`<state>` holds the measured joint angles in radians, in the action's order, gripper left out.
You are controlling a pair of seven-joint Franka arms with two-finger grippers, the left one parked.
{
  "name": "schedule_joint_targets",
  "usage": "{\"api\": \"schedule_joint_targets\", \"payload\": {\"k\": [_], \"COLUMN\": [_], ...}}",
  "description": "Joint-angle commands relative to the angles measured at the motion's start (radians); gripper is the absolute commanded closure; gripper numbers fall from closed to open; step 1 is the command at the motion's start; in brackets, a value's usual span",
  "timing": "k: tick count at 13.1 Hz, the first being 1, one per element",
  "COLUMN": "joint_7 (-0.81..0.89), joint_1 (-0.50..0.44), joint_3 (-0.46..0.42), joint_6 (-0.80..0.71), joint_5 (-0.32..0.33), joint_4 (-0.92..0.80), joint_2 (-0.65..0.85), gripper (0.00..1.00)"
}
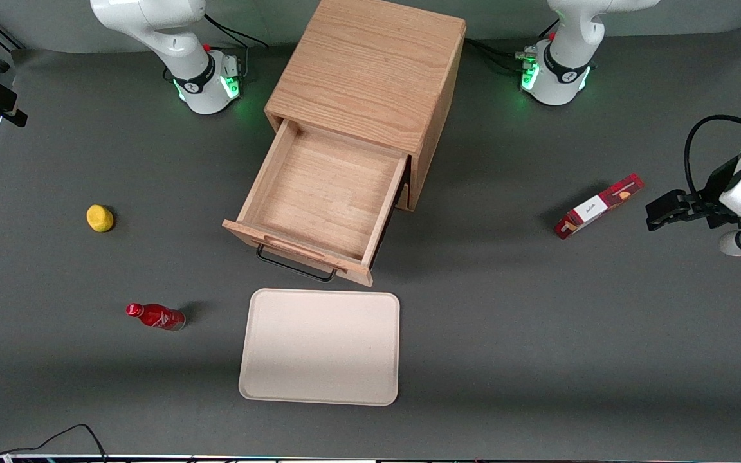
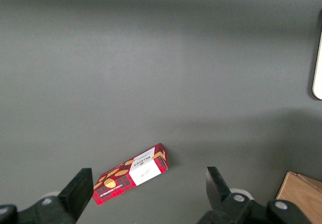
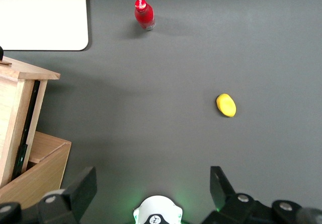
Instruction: Close top drawer
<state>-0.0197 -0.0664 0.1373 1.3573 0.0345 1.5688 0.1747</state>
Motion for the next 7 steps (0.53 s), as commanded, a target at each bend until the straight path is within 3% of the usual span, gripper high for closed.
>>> {"api": "schedule_joint_targets", "payload": {"k": [1, 7], "joint_7": [0.038, 0.021], "joint_1": [-0.001, 0.002], "joint_3": [0.010, 0.027], "joint_6": [0.005, 0.011], "joint_5": [-0.011, -0.012], "joint_4": [-0.020, -0.042], "joint_2": [-0.004, -0.017], "gripper": [0.00, 0.00]}}
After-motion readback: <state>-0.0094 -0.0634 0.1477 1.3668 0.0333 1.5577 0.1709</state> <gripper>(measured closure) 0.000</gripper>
